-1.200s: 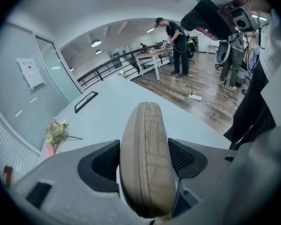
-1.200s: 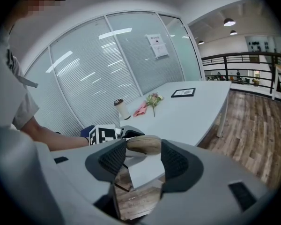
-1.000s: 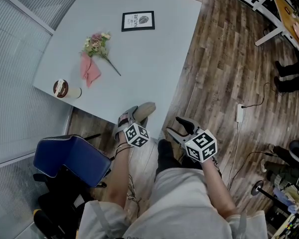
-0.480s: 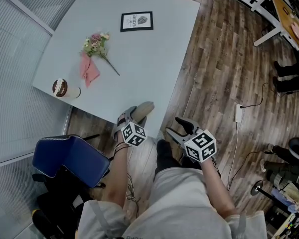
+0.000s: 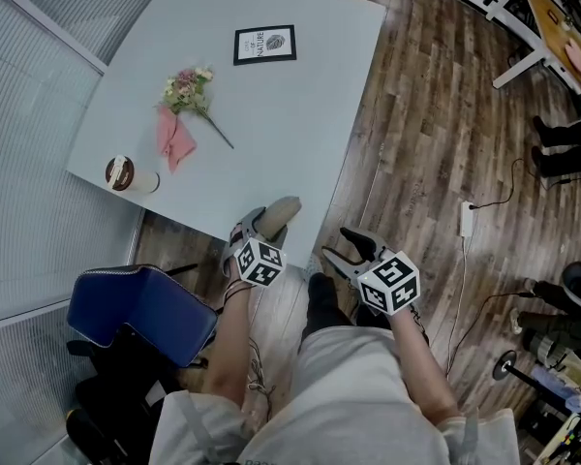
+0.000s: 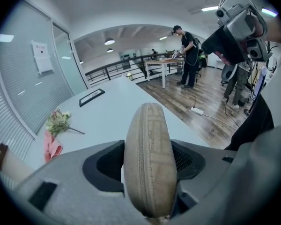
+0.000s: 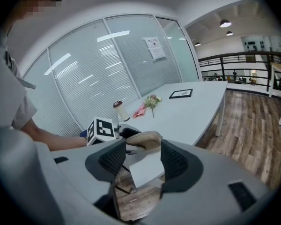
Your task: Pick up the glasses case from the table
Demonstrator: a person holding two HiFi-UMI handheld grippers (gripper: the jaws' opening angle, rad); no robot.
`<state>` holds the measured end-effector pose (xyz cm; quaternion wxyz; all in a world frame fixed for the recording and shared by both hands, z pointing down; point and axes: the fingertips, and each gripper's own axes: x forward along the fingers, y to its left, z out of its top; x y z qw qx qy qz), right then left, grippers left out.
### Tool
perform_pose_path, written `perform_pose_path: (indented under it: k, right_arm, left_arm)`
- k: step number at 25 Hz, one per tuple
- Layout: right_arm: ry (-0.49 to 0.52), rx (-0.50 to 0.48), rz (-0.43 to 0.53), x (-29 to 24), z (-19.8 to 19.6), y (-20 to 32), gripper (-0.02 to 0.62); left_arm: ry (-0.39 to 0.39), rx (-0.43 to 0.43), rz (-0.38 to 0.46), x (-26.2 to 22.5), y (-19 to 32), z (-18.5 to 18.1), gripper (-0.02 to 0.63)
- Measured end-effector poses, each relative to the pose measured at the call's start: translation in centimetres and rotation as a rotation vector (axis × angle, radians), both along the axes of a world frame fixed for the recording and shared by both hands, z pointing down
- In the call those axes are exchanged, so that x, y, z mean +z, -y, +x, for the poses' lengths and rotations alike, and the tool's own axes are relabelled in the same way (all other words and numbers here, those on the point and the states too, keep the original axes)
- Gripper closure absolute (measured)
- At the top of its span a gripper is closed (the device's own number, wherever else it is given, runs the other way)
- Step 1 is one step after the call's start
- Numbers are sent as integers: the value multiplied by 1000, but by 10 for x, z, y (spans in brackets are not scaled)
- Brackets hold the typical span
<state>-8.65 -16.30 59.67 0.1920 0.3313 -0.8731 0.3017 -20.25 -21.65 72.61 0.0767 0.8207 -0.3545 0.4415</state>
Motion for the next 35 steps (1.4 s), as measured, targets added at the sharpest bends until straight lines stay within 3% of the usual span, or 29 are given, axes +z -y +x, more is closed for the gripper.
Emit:
perform_pose_path:
  k: [10, 35]
  right_arm:
    - [38, 6, 13, -2, -10, 4, 377]
    - [122, -30, 128, -23, -16, 34, 377]
  left_arm:
    - [-138, -129, 36, -34, -4, -7, 331]
    - [-336, -424, 184, -126, -28, -22, 331]
